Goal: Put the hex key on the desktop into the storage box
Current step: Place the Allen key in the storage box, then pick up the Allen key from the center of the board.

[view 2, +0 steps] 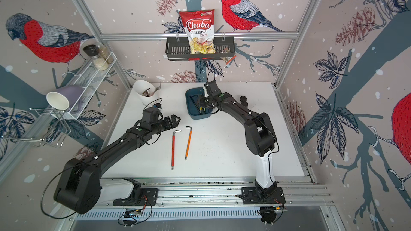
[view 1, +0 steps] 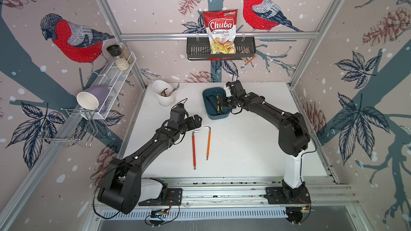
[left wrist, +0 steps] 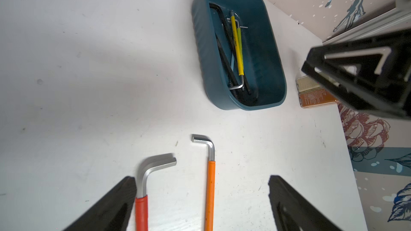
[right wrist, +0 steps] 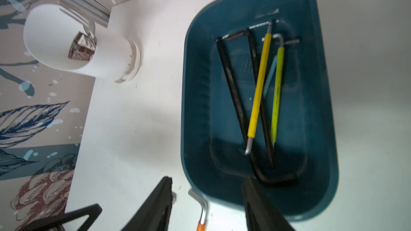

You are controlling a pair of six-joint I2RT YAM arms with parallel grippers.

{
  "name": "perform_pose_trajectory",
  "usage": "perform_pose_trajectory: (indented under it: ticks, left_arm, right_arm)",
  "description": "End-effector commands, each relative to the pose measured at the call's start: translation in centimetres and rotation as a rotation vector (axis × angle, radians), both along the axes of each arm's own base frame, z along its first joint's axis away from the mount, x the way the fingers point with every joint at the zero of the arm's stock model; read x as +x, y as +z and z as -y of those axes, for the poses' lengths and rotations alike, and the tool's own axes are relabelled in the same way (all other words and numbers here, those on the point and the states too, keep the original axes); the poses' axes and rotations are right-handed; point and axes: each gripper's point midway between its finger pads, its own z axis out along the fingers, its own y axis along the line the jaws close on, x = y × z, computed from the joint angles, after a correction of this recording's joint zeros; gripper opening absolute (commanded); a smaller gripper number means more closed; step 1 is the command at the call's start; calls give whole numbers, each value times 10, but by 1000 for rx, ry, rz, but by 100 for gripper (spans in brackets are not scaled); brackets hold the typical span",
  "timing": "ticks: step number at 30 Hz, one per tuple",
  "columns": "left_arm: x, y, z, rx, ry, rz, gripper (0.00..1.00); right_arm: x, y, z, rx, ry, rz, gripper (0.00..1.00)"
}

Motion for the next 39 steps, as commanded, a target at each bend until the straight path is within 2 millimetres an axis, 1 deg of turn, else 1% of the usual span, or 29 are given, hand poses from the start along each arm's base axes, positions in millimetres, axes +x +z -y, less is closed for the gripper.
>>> perform_pose_trajectory:
  ticks: [1, 5, 6, 8, 10, 13, 15, 18, 21, 24, 27, 30, 32, 34, 36, 39]
  left_arm:
    - [-2, -2, -11, -5, 39, 0, 96]
    - [-2, -1, -22, -62, 60, -9, 96]
    - [-1, 0, -24, -58, 60, -9, 96]
    - [0, 1, -27, -41, 63, -11, 96]
    - [-1, 1, -30, -27, 65, -14, 96]
    - [-4, 0, -33, -23, 70, -11, 96]
    - [-6, -2, -36, -19, 81, -15, 96]
    - [-9, -3, -43, 1, 105, -22, 96]
    - [-12, -1, -52, 18, 134, -19, 96]
    - [-15, 1, -56, 20, 154, -10, 96]
    - [-18, 1, -58, 14, 167, -1, 96]
    - [-19, 1, -59, 19, 167, -6, 96]
    - [-18, 3, -58, 16, 164, -6, 96]
    - [-18, 5, -57, 6, 162, -8, 96]
    - [-17, 5, -54, -2, 150, -9, 96]
    - [-17, 0, -51, -13, 143, -24, 96]
  right_arm:
    - [-31, -12, 6, -83, -66, 1, 58]
    - [-81, -39, 0, -157, -71, -46, 61]
    - [-90, -45, 0, -172, -77, -61, 61]
    - [-110, -57, -8, -188, -59, -84, 61]
    - [-128, -72, -13, -223, -47, -115, 61]
    - [-145, -91, -19, -258, -32, -146, 62]
    - [-153, -99, -28, -266, -13, -160, 62]
    - [-158, -107, -39, -290, 10, -170, 62]
    - [-161, -119, -41, -344, 13, -183, 61]
    - [-161, -127, -35, -446, 2, -167, 60]
    - [-161, -131, -29, -546, -9, -138, 60]
    - [-163, -138, -16, -605, -17, -145, 59]
    - [-164, -139, -6, -630, -22, -147, 59]
    - [-165, -137, 3, -637, -31, -151, 59]
    - [-165, -133, 8, -611, -35, -145, 59]
    - [-166, -129, 5, -504, -22, -162, 59]
